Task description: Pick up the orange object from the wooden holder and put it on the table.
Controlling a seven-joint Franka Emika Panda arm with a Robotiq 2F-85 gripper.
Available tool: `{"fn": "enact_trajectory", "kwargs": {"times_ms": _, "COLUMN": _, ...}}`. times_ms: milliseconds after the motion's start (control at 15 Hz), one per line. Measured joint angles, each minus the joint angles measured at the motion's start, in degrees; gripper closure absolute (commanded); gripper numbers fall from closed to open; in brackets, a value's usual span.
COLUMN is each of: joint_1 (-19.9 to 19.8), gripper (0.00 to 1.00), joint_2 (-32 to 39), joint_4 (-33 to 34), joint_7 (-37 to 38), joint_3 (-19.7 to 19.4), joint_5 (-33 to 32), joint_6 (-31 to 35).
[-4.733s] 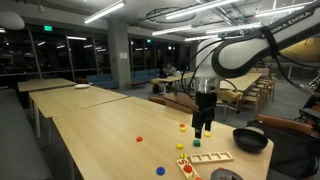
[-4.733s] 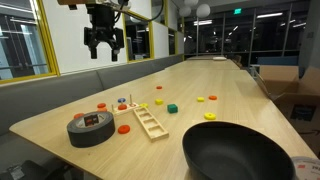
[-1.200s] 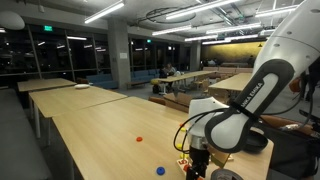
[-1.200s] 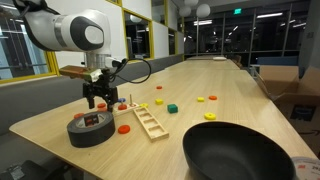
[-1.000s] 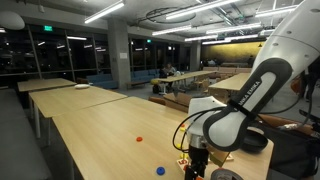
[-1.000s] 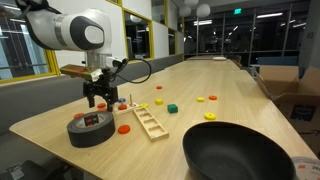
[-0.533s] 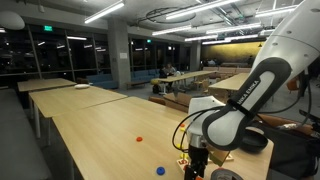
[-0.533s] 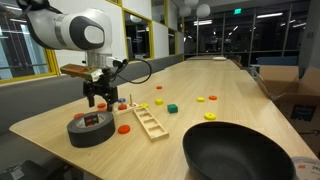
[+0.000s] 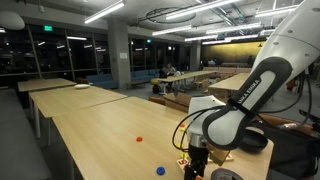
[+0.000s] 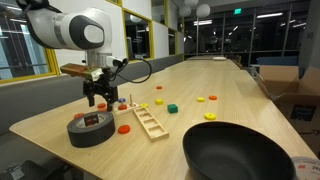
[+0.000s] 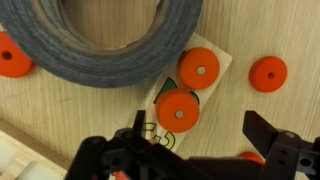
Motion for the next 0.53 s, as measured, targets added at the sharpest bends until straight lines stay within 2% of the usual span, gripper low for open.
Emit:
{"fn": "enact_trajectory", "kwargs": {"times_ms": 67, "joint_1": 0.0, "gripper": 0.26, "joint_2": 0.0, "joint_4": 0.0, "joint_7": 0.0, "joint_3": 0.0, "joint_5": 0.0, "joint_6": 0.0}}
{"fn": "enact_trajectory", "kwargs": {"times_ms": 533, "joint_1": 0.0, "gripper": 0.81, "joint_2": -0.2, "joint_4": -0.1, "joint_7": 0.0, "joint_3": 0.0, "joint_5": 0.0, "joint_6": 0.0}}
